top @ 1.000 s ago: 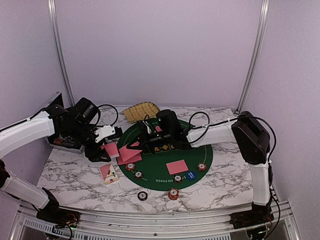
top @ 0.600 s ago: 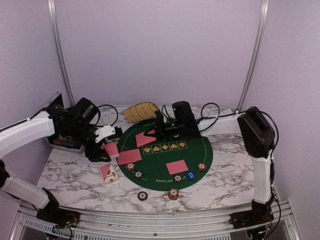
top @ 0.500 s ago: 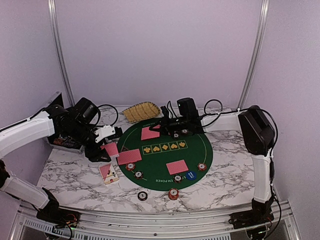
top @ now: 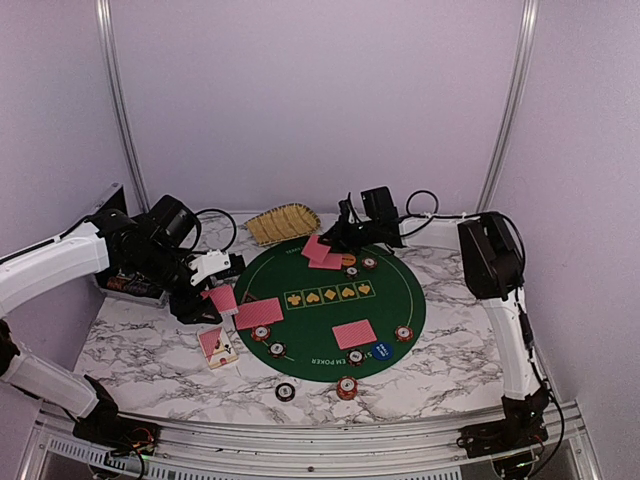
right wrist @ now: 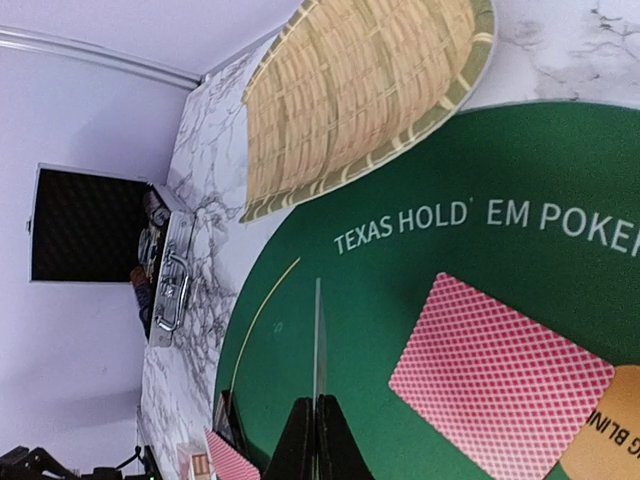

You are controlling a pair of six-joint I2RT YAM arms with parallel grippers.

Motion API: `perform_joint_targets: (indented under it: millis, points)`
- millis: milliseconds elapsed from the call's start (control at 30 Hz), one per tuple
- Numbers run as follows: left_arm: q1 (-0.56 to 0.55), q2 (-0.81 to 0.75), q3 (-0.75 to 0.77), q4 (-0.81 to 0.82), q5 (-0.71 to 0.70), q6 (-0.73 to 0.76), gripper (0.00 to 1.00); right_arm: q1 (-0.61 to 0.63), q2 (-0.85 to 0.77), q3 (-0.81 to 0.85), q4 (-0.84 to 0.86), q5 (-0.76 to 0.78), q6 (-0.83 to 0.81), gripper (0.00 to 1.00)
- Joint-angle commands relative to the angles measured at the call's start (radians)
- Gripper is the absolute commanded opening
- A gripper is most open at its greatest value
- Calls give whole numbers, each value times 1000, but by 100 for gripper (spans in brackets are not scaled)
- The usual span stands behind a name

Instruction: Distribute texas hold em gaming equipment

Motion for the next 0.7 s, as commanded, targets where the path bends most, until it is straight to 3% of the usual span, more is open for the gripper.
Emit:
perform_joint_targets:
  millis: [0, 400, 667]
  points:
    - [4, -11, 20, 5, 14, 3, 0, -4, 66, 90, -64, 46, -38, 4]
    - [5, -12, 15, 4, 14, 7, 0, -31, 103, 119, -100, 85, -69, 5]
    - [4, -9, 14, 4, 14, 7, 0, -37, 97, 140, -151, 117, -110, 19]
